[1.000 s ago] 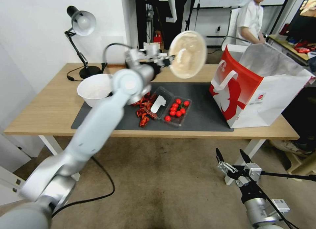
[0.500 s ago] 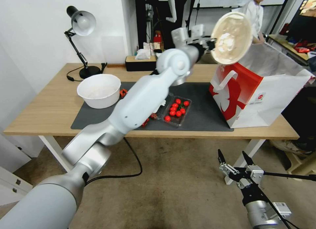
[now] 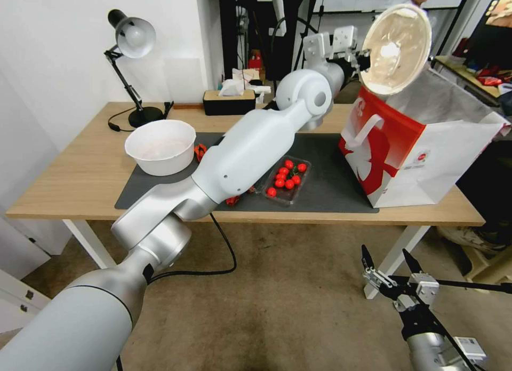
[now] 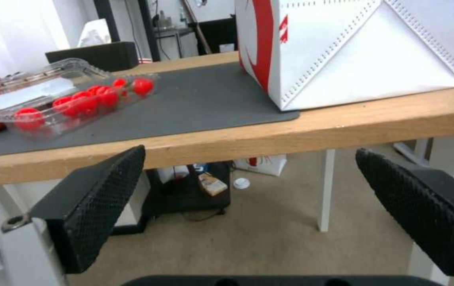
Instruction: Pick up the trash from the table and place it into the takeout bag.
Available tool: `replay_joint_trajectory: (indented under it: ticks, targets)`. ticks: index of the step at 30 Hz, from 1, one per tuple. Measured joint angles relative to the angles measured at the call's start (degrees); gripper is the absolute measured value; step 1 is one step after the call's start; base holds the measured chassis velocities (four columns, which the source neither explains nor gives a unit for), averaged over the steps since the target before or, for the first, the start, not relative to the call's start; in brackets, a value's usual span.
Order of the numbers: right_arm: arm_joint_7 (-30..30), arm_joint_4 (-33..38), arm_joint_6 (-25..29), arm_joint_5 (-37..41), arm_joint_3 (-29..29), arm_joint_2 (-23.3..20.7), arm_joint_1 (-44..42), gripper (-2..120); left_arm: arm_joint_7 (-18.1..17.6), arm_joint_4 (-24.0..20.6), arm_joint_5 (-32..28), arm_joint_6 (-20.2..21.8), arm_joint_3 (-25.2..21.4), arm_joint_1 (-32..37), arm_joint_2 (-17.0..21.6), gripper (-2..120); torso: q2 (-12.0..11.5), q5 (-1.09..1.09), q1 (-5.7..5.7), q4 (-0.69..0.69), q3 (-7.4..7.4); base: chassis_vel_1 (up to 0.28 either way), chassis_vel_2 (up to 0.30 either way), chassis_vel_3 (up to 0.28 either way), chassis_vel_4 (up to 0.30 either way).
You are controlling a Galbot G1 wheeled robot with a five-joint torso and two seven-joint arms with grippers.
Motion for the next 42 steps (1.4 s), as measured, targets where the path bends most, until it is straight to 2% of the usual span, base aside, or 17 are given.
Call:
replay_joint_trajectory:
  ticks: [6, 12, 16, 18, 23, 24, 26, 28, 29, 31, 32, 35, 36, 37, 39, 40, 42]
  targets:
    - [0.0, 0.0, 0.0, 0.0, 0.1, -0.1, 0.2, 100, 2.9, 0.5, 1.2, -2.9, 3.1, -0.6, 0.1, 0, 0.0, 0.00, 0.00, -0.01, 0.00, 0.000, 0.000, 0.000, 0.000]
    - [0.0, -0.5, 0.0, 0.0, 0.1, 0.0, 0.4, 100, 4.0, 1.6, 2.3, -4.3, 5.8, -0.7, 0.1, 0, 0.0, 0.00, 0.00, -0.01, 0.01, 0.000, 0.000, 0.000, 0.000]
    - [0.1, -0.8, 0.0, 0.0, 0.1, 0.1, 0.6, 100, 5.1, 1.6, 5.3, -4.7, 7.5, 0.1, 0.1, 0, 0.0, 0.00, 0.00, -0.01, 0.01, 0.000, 0.000, 0.000, 0.000]
    - [0.1, -0.9, 0.0, 0.1, 0.2, 0.2, 0.6, 100, 6.2, 1.6, 10.0, -4.9, 8.5, 1.0, 0.2, 0, 0.0, 0.00, -0.01, -0.01, 0.00, 0.000, 0.000, 0.000, 0.000]
    - [0.1, -0.9, 0.0, 0.1, 0.6, 0.3, 0.4, 100, 7.1, 1.5, 12.9, -5.1, 9.0, 1.4, 0.2, 2, 0.0, 0.00, 0.00, -0.01, 0.00, 0.000, 0.000, 0.000, 0.000]
    - [0.1, -0.9, 0.0, 0.2, 0.6, 0.3, 0.3, 100, 7.2, 1.1, 13.4, -5.1, 9.2, 1.4, 0.2, 9, 0.0, 0.01, 0.00, -0.01, 0.00, 0.000, 0.000, 0.000, 0.000]
    - [0.1, -0.9, 0.0, 0.2, 0.6, 0.3, 0.3, 100, 7.3, 1.0, 13.4, -5.2, 9.3, 1.4, 0.2, 10, 0.0, 0.00, 0.00, -0.01, 0.00, 0.000, 0.000, 0.000, 0.000]
    - [0.1, -1.0, 0.0, 0.2, 0.9, 0.3, 0.2, 100, 7.4, 0.4, 13.7, -5.2, 9.4, 1.6, 0.2, 23, 0.0, 0.00, 0.00, -0.02, 0.00, 0.000, 0.000, 0.000, 0.000]
    - [0.1, -1.0, 0.0, 0.2, 0.9, 0.3, 0.2, 100, 7.4, 0.4, 13.7, -5.2, 9.4, 1.6, 0.2, 23, 0.0, 0.00, 0.00, -0.02, 0.00, 0.000, 0.000, 0.000, 0.000]
    - [0.1, -1.0, 0.0, 0.2, 0.9, 0.3, 0.4, 100, 7.3, 0.1, 13.7, -5.1, 9.4, 1.8, 0.3, 34, 0.0, 0.00, -0.01, -0.01, 0.00, 0.000, 0.000, 0.000, 0.000]
    - [0.1, -1.0, 0.0, 0.2, 0.9, 0.3, 0.4, 100, 7.3, 0.1, 13.7, -5.1, 9.4, 1.8, 0.3, 34, 0.0, 0.00, -0.01, -0.01, 0.00, 0.000, 0.000, 0.000, 0.000]
    - [0.1, -1.0, 0.0, 0.2, 0.7, 0.3, 0.6, 100, 6.4, -0.5, 13.5, -4.8, 9.3, 2.6, 0.5, 48, 0.0, 0.00, 0.00, -0.02, 0.01, 0.000, 0.000, 0.000, 0.000]
    - [0.1, -1.0, 0.0, 0.2, 0.5, 0.3, 0.6, 100, 5.9, -2.6, 13.3, -4.5, 9.1, 3.9, 2.2, 62, 0.0, 0.00, 0.00, -0.02, 0.01, 0.000, 0.000, 0.000, 0.000]
    - [0.1, -1.0, 0.0, 0.2, 0.5, 0.3, 0.6, 100, 5.9, -2.6, 13.3, -4.5, 9.1, 3.9, 2.2, 62, 0.0, 0.00, 0.00, -0.02, 0.01, 0.000, 0.000, 0.000, 0.000]
    - [0.1, -0.6, 0.0, 0.2, 0.6, 0.0, 0.4, 100, 5.2, -7.1, 12.8, -4.3, 8.8, 6.0, 5.6, 75, 0.0, 0.00, 0.00, -0.02, 0.00, 0.000, 0.000, 0.000, 0.000]
    - [0.1, -0.6, 0.0, 0.2, 0.6, 0.0, 0.4, 100, 5.2, -7.1, 12.8, -4.3, 8.8, 6.0, 5.6, 75, 0.0, 0.00, 0.00, -0.02, 0.00, 0.000, 0.000, 0.000, 0.000]
    - [0.1, -0.5, 0.0, 0.3, 0.7, -0.1, 0.4, 100, 4.9, -10.3, 12.5, -3.9, 8.0, 8.1, 8.3, 85, 0.0, -0.01, 0.00, -0.01, 0.00, 0.000, 0.000, 0.000, 0.000]
